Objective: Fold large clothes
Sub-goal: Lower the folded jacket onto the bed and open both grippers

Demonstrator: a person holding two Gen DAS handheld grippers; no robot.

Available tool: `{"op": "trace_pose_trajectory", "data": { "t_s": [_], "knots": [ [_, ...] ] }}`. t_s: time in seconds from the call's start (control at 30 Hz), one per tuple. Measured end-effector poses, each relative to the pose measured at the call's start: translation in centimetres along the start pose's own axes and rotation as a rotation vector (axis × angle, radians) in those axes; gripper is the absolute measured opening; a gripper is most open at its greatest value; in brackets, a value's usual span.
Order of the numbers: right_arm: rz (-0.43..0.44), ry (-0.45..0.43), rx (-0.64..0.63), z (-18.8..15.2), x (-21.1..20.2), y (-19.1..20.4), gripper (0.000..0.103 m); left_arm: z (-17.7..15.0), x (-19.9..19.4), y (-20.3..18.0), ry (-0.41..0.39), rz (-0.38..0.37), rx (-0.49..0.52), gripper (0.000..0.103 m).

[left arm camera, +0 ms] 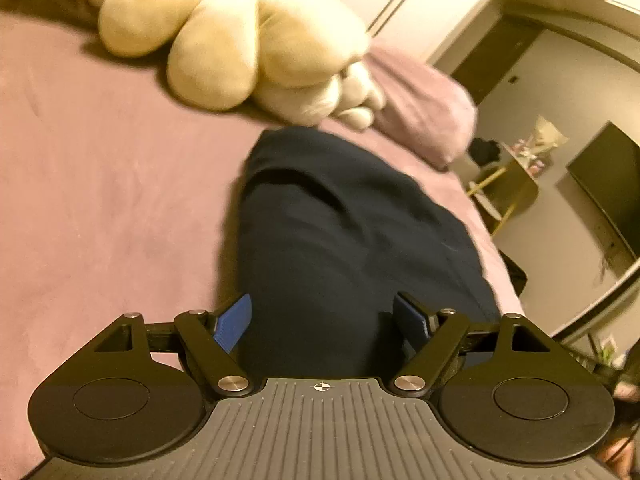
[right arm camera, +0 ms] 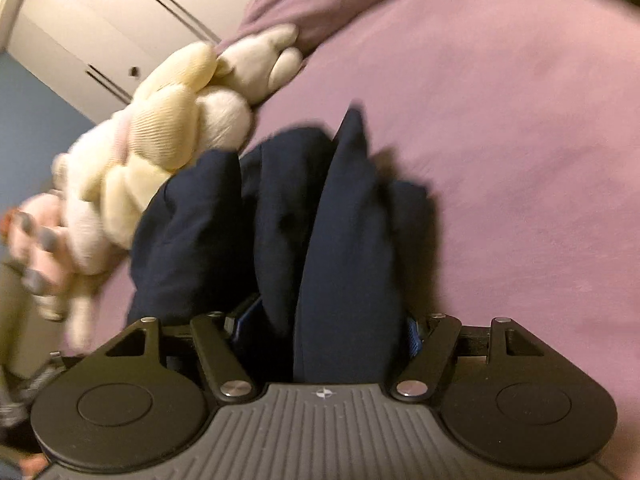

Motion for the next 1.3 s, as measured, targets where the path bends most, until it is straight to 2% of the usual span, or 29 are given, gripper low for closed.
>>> {"op": "trace_pose_trajectory", "data": {
  "t_s": [0.1, 0.17, 0.23, 0.3, 0.33, 0.43, 0.57, 0.7, 0.8, 0.9, 0.97, 1.17, 1.3],
  "knots": [
    [-0.132, -0.144, -0.191, -0.9, -3.9, 2.7, 0.068, -1.6, -1.6, -1.6, -0.028, 0.009, 0.011, 0.084],
    [-0.155, -0.202, -0.305, -2.3, -5.3, 5.5, 0.06, -2.6, -2.2, -2.4, -0.025, 0.011, 0.034, 0.085],
    [-0.134, -0.221, -0.375, -3.8, -5.7, 8.0, 0.054, -3.5, -2.5, -2.7, -0.014, 0.039, 0.065, 0.086],
    [-0.115, -0.206, -0.461, -5.9, -5.3, 9.8, 0.047, -3.9, -2.0, -2.5, 0.013, 0.059, 0.065, 0.088],
    [-0.132, -0.182, -0.501, -6.9, -4.6, 10.3, 0.044, -4.4, -1.9, -2.2, 0.028, 0.07, 0.078, 0.088],
    [-0.218, -0.128, -0.536, -8.1, -2.8, 10.0, 0.044, -5.0, -1.1, -2.4, 0.052, 0.107, 0.136, 0.091],
    [-0.27, -0.094, -0.568, -8.3, -1.0, 9.4, 0.044, -5.4, 0.0, -2.7, 0.07, 0.15, 0.183, 0.097],
    [-0.296, -0.095, -0.601, -8.7, 0.3, 9.1, 0.044, -5.8, 0.2, -1.9, 0.092, 0.154, 0.117, 0.101],
    [-0.311, -0.093, -0.609, -8.9, 0.1, 9.5, 0.045, -5.7, -1.5, -2.0, 0.11, 0.16, 0.085, 0.101],
    [-0.325, -0.102, -0.612, -9.3, -1.4, 10.1, 0.056, -5.9, -4.5, -2.6, 0.099, 0.179, 0.099, 0.101],
    [-0.361, -0.1, -0.595, -9.3, -2.8, 10.2, 0.075, -6.4, -6.6, -3.0, 0.104, 0.206, 0.109, 0.102],
    [-0.407, -0.06, -0.503, -11.9, -8.2, 8.8, 0.085, -9.3, -10.8, -4.8, 0.156, 0.26, 0.199, 0.102],
    [-0.429, 0.022, -0.423, -14.4, -9.9, 7.4, 0.087, -10.4, -12.3, -5.6, 0.163, 0.259, 0.243, 0.102]
  ]
}}
Point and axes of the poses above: each gripper's, at about its wrist camera, not at the fingertips, and x roughly the way its jaws point, y to its left, z to its top, the point moved 5 cm from there along x, roughly the way its jaws point, and after that the axes turned 7 degrees about x, right-handed, at the moved point
